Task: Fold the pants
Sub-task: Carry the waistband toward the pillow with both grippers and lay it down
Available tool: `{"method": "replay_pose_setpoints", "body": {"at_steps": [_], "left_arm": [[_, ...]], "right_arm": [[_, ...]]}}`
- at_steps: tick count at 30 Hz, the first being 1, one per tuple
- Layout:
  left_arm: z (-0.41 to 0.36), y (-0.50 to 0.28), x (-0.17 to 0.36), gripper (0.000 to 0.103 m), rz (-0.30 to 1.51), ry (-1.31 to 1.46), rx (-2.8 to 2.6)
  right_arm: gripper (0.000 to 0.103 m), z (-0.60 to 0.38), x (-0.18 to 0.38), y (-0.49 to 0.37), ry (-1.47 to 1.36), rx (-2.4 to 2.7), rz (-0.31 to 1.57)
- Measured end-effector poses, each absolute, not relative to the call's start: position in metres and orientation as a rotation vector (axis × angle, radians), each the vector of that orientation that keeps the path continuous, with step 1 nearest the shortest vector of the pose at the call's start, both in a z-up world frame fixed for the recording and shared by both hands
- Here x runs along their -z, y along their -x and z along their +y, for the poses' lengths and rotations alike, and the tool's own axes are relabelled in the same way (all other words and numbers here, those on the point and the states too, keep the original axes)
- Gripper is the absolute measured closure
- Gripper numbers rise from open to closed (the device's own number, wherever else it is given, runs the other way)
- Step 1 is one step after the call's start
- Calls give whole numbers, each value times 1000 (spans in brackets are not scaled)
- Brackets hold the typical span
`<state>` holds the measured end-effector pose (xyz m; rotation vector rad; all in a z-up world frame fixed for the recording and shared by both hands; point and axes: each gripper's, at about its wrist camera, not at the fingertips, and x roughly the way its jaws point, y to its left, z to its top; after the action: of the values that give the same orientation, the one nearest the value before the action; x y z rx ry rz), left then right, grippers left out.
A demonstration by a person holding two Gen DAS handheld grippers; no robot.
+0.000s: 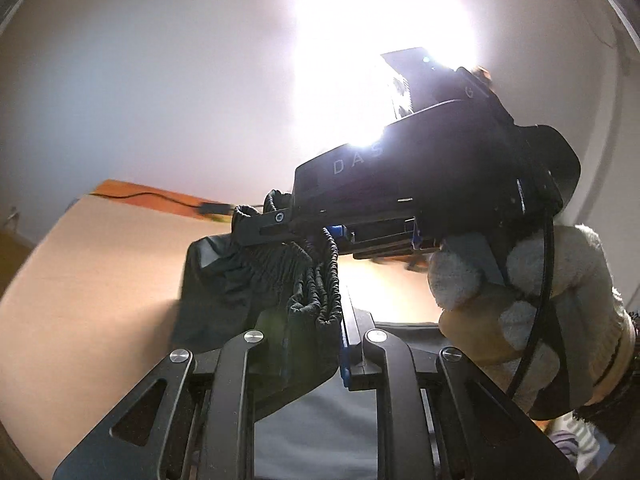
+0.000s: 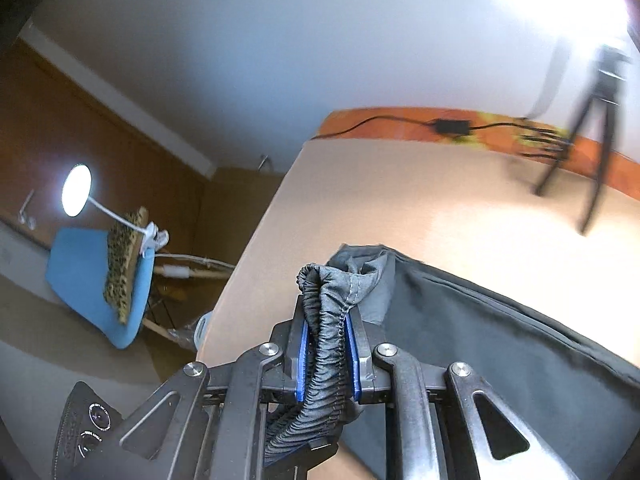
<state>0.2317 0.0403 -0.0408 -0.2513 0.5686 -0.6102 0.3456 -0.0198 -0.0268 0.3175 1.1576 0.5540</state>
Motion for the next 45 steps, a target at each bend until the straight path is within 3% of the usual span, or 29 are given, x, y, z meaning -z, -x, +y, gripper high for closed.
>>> {"method": "replay_pose_setpoints", "body": {"at_steps": [9, 23, 45], "left_arm": [[-71, -191, 36, 87, 599, 199, 753], [-237, -176, 57, 87, 708, 77, 971], [-436, -135, 90, 86, 852, -70, 1192]], "right_arm": [[89, -150, 11, -301, -401, -440, 1082], [89, -343, 45, -230, -568, -251, 1055], [89, -545, 102, -132, -807, -37, 961]]}}
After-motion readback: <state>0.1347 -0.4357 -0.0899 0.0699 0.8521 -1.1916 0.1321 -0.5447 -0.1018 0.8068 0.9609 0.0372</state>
